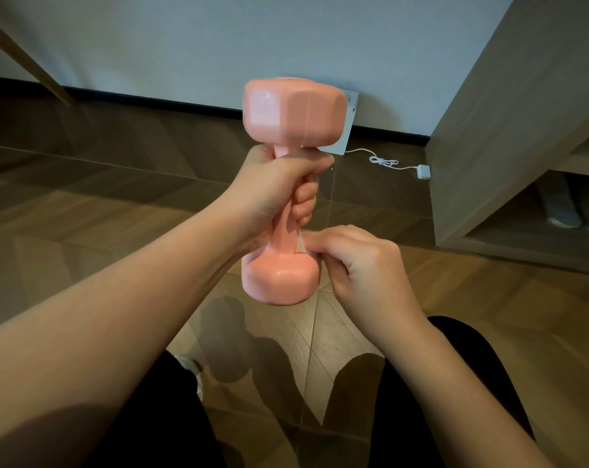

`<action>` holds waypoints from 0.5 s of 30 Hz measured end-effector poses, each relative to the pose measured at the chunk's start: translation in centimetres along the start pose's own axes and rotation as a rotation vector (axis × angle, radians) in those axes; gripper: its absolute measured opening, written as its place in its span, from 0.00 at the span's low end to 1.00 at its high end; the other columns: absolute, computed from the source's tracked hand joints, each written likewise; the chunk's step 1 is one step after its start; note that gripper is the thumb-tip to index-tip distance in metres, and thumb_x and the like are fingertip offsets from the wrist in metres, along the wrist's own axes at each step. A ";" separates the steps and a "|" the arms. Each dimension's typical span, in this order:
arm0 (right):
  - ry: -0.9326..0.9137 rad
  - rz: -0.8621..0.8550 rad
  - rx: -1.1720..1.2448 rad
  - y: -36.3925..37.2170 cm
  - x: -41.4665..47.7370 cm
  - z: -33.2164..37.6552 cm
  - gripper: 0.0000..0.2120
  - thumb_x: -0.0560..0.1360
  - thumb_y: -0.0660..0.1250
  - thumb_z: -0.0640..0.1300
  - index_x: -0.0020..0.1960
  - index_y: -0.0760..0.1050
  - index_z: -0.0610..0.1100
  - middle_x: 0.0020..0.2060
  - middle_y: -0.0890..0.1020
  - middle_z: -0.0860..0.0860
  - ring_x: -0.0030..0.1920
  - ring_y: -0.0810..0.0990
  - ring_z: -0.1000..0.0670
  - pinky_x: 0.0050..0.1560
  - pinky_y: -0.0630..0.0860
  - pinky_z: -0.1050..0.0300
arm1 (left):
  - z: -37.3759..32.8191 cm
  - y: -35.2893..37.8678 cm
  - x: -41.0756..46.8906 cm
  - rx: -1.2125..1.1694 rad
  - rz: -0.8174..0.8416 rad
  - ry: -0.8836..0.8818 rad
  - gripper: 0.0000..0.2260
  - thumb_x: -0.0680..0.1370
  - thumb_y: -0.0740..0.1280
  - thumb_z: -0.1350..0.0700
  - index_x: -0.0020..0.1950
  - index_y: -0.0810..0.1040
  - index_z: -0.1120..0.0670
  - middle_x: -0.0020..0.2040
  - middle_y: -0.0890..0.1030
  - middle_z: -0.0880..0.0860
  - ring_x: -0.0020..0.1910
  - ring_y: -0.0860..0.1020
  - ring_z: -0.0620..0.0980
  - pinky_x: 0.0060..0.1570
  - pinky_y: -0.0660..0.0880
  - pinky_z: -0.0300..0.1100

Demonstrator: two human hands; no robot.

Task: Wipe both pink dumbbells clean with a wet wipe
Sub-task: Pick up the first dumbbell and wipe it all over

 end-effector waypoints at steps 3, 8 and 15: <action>-0.081 -0.021 0.001 -0.1 -0.7 0.9 0.12 0.75 0.62 0.36 0.49 0.84 0.40 0.45 0.85 0.47 0.47 0.83 0.48 0.48 0.79 0.53 | 0.1 -0.1 0.0 0.033 -0.027 -0.009 0.20 0.77 0.66 0.62 0.26 0.67 0.53 0.20 0.63 0.50 0.18 0.60 0.48 0.23 0.59 0.36; -0.044 -0.072 0.002 0.1 -0.7 0.6 0.12 0.71 0.68 0.29 0.47 0.85 0.42 0.45 0.85 0.48 0.48 0.83 0.48 0.49 0.79 0.52 | 0.2 -0.4 0.1 0.043 -0.050 0.042 0.18 0.76 0.66 0.63 0.27 0.67 0.54 0.20 0.63 0.51 0.19 0.61 0.49 0.24 0.59 0.39; -0.055 0.017 -0.018 1.5 -2.7 0.6 0.14 0.74 0.69 0.40 0.59 0.79 0.41 0.57 0.81 0.48 0.60 0.77 0.52 0.63 0.72 0.62 | 0.5 -0.5 0.3 0.039 -0.156 0.074 0.12 0.76 0.68 0.62 0.34 0.70 0.56 0.21 0.66 0.51 0.21 0.63 0.48 0.24 0.62 0.38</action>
Point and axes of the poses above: each hand's wrist, its own x-axis towards the middle knuckle, its own y-axis out of the palm, z = x × y, the point moved 2 cm from there along x, towards the middle knuckle
